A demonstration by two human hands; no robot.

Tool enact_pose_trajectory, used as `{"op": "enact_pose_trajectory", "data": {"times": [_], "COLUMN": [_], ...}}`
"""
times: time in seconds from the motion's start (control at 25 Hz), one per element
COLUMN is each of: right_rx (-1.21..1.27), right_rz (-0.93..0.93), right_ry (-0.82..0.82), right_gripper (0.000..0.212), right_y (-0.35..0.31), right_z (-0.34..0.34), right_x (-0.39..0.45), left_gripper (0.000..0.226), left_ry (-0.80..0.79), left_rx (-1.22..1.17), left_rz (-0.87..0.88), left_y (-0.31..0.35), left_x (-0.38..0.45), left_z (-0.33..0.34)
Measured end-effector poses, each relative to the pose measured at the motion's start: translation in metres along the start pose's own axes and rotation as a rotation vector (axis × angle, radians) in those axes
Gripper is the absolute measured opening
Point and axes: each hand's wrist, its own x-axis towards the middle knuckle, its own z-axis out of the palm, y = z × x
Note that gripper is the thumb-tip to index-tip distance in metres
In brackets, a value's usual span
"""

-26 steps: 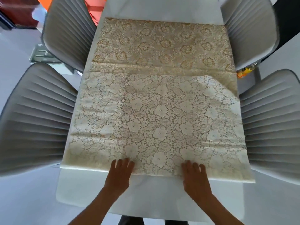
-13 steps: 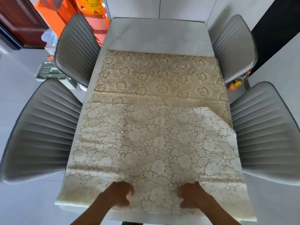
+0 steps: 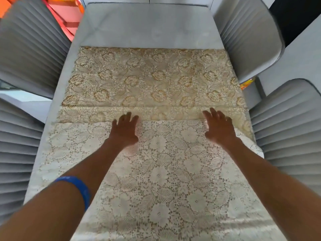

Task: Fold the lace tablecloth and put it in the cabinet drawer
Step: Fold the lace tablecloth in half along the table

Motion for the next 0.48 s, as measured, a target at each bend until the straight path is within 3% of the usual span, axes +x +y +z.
{"op": "enact_pose_trajectory", "data": {"times": [0.08, 0.2, 0.28, 0.32, 0.4, 0.48], "right_rx": [0.099, 0.071, 0.031, 0.048, 0.136, 0.127], "right_rz": [-0.009, -0.129, -0.192, -0.189, -0.151, -0.138], "right_ry": [-0.087, -0.193, -0.287, -0.326, -0.313, -0.228], "right_gripper": [0.080, 0.035, 0.033, 0.040, 0.049, 0.040], "right_y": [0.017, 0.028, 0.035, 0.041, 0.053, 0.063], "right_z": [-0.003, -0.010, -0.017, -0.020, -0.027, -0.031], "right_x": [0.014, 0.015, 0.013, 0.012, 0.014, 0.018], "left_gripper": [0.076, 0.050, 0.030, 0.029, 0.048, 0.062], "left_ry": [-0.003, 0.005, 0.057, 0.073, 0.037, -0.014], "left_rx": [0.040, -0.069, -0.052, -0.032, -0.040, -0.031], "left_rz": [0.000, 0.011, 0.034, 0.041, 0.023, -0.011], "left_y": [-0.011, -0.018, -0.018, -0.020, -0.028, -0.041], "left_x": [0.014, 0.016, 0.014, 0.014, 0.013, 0.015], "left_z": [0.000, -0.003, -0.004, -0.003, -0.003, -0.007]}}
